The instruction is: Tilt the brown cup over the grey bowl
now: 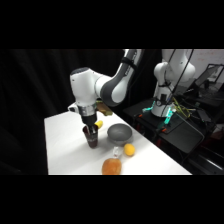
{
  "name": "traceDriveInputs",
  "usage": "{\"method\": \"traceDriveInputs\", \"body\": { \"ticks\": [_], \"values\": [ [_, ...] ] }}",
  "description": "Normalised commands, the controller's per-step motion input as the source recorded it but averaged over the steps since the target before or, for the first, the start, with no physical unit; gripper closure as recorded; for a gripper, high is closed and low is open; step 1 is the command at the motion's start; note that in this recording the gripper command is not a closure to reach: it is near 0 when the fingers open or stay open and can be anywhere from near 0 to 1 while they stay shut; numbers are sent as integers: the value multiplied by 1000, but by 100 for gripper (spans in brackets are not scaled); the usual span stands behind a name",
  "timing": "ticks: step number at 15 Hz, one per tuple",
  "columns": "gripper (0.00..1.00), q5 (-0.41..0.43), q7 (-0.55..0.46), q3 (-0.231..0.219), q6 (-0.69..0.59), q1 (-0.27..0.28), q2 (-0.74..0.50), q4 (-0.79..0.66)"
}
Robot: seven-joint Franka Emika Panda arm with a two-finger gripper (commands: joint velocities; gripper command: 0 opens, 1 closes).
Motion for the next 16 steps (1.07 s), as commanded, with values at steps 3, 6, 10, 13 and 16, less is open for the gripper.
{"method": "traceDriveInputs", "body": {
  "ticks": [3,6,10,13,16],
  "values": [
    [0,88,-69,56,-55,-40,-108,-16],
    [0,104,-157,83,-224,-62,-373,-130],
    [0,109,-243,80,-357,-78,-659,-187],
    [0,11,-144,27,-376,-29,-654,-125],
    [0,-40,-5,5,-337,-11,-468,-24]
  ]
}}
